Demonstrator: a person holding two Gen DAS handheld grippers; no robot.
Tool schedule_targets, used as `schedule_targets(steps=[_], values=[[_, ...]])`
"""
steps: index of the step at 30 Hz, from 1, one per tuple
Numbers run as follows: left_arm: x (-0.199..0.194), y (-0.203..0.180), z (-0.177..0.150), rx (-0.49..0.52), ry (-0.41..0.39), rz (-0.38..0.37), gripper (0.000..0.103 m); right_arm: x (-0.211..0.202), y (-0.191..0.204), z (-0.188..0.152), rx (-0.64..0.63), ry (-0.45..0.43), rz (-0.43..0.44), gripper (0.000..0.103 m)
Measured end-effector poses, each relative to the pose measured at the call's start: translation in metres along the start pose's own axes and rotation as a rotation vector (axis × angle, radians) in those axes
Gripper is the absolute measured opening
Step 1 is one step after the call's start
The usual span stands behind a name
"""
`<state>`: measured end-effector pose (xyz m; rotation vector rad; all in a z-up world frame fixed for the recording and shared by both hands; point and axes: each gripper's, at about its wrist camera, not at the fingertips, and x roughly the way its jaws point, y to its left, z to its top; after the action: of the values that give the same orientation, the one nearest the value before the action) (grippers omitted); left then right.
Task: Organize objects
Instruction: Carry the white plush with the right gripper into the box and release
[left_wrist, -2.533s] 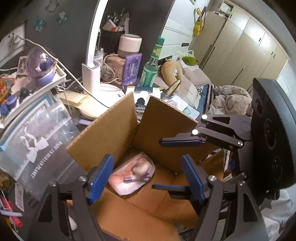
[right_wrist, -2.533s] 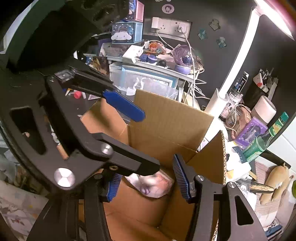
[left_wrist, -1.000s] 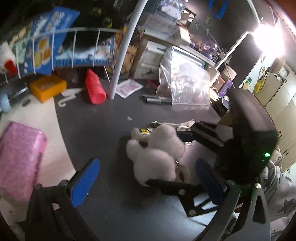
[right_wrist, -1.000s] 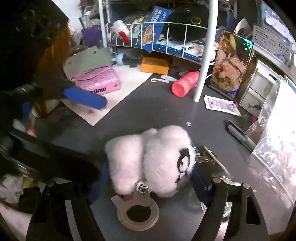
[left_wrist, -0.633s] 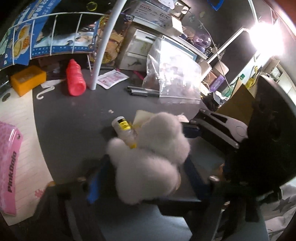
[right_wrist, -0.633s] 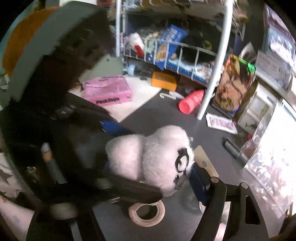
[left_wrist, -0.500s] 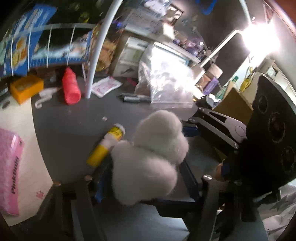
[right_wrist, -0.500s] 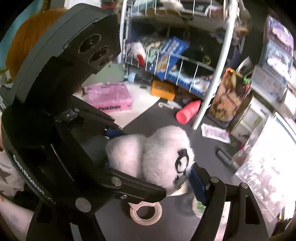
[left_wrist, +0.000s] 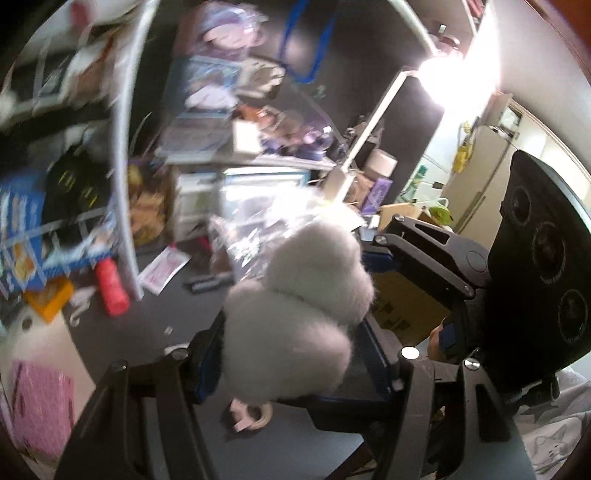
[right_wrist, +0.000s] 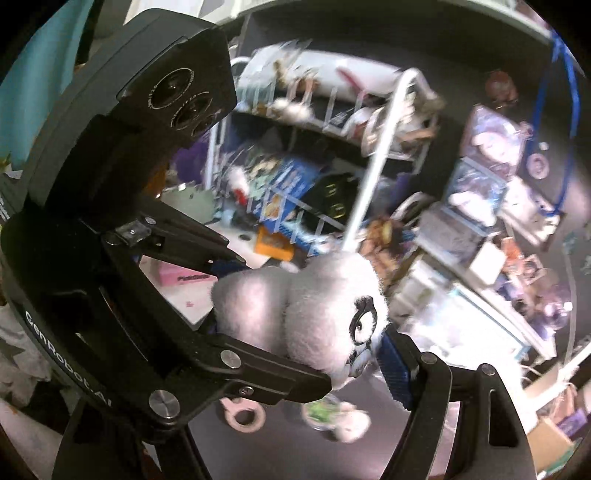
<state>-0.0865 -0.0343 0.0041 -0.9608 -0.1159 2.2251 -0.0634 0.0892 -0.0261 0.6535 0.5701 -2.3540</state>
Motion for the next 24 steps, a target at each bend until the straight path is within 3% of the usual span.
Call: schedule_targets(steps=[9, 24], values=[[0.027, -0.066, 0.051, 0.106, 0.021, -0.075, 0.062, -0.060, -0.054, -0.007, 0.058, -0.004, -0.112, 0.074], [0.124, -0.163, 0.088, 0.205, 0.153, -0.228, 0.062, -0.129, -0.142, -0.073, 0.227, 0.074, -0.248, 0.074]])
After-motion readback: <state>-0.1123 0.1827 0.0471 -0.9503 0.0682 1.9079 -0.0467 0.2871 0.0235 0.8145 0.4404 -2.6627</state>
